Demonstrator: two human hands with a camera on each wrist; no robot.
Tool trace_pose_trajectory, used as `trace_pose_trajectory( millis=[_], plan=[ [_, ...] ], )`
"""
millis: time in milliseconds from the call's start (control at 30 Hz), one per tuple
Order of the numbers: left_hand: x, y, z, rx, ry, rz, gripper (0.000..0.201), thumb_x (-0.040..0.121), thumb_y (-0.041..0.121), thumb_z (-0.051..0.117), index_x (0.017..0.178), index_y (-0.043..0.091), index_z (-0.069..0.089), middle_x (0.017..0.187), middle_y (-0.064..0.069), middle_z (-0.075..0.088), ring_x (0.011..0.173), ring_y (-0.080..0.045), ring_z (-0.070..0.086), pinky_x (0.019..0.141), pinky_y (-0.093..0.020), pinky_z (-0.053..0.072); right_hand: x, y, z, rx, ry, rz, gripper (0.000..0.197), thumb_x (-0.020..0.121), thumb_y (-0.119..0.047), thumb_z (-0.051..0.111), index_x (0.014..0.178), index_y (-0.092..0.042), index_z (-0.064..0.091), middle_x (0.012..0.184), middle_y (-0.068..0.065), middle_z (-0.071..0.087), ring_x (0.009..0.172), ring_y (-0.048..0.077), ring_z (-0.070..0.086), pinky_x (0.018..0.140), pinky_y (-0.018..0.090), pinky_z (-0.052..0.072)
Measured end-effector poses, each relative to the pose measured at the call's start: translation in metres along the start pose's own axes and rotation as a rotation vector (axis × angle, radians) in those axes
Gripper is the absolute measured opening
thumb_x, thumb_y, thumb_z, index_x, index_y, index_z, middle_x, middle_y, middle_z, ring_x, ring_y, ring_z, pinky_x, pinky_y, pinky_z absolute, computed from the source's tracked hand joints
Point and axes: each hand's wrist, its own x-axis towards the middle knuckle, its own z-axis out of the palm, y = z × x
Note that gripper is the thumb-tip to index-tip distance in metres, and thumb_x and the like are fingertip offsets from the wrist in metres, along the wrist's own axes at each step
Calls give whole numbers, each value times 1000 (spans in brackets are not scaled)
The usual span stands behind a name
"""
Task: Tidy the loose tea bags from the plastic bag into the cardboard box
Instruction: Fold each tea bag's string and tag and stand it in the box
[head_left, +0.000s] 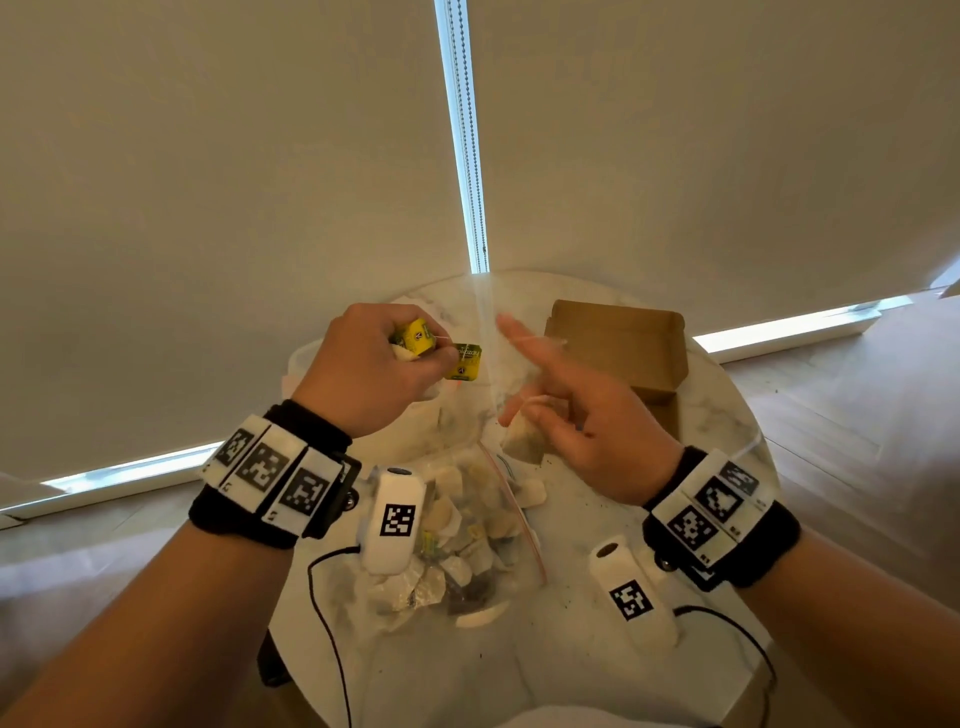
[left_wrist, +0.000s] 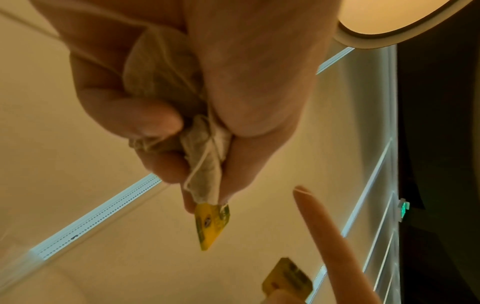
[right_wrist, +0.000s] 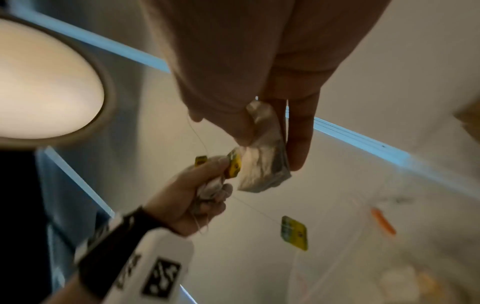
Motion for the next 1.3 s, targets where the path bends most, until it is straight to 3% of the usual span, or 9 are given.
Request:
trace_pose_trajectory(
  millis=[67,233,467,600,700,867,1067,1200,1300],
  plan=[
    [2,0,3,-36,-5,-22,11,84,18,76,76,24,72,65,14,64,61,-3,59,57,-16,47,-1,-2,-2,-186,-97,-64,80,96,0,45,146,-57,18,93,-16,66,83,8,62,83,28,53],
    [7,1,6,-104,40,-57,5,84,13,75,81,17,74,70,14,64,59,5,58,51,-6,40,-6,5,-6,-489,-297,-39,108,93,2,53,134,-72,-14,91,-3,57,78,12,55,75,32,54],
    [9,0,7,-121,102,-50,4,84,17,76,83,20,75,69,13,66,57,4,58,52,-8,41,-11,13,-2,-686,-292,-100,118,85,10,57,143,-58,-19,85,-2,52,68,21,54,59,38,53],
    [9,2,5,-120,87,-61,2,85,17,75,85,19,75,72,12,66,59,5,58,53,-8,42,-10,15,0,-403,-125,-6,68,92,0,51,147,-37,32,88,-6,62,77,10,58,72,30,53],
    [10,6,4,-110,74,-55,4,85,18,75,84,22,74,77,11,69,69,0,63,63,-14,48,-9,16,4,-140,109,105,33,89,5,53,113,-15,62,78,-6,71,74,9,65,75,31,53],
    [12,14,1,-108,61,-50,3,85,19,75,84,21,74,81,5,70,79,-11,67,71,-26,54,-6,11,14,285,114,385,32,88,12,48,109,-13,48,75,10,73,55,38,51,55,42,42],
    [9,21,2,-52,26,-21,5,85,19,74,82,23,72,79,5,69,77,-9,65,67,-18,47,-7,14,28,618,-46,455,37,81,4,52,112,-10,67,78,17,72,70,36,52,69,40,43],
    [2,31,1,-91,-40,33,4,85,15,75,82,16,74,72,3,68,61,-1,58,55,-10,42,-5,26,31,826,-144,545,72,83,6,54,145,-27,38,87,21,70,60,34,46,54,36,35],
    [-5,32,-3,-138,-102,27,4,86,9,73,84,6,73,69,5,64,53,3,56,46,-6,39,0,33,28,964,28,557,84,86,10,54,147,-38,22,93,22,69,55,19,52,54,26,46]
  ],
)
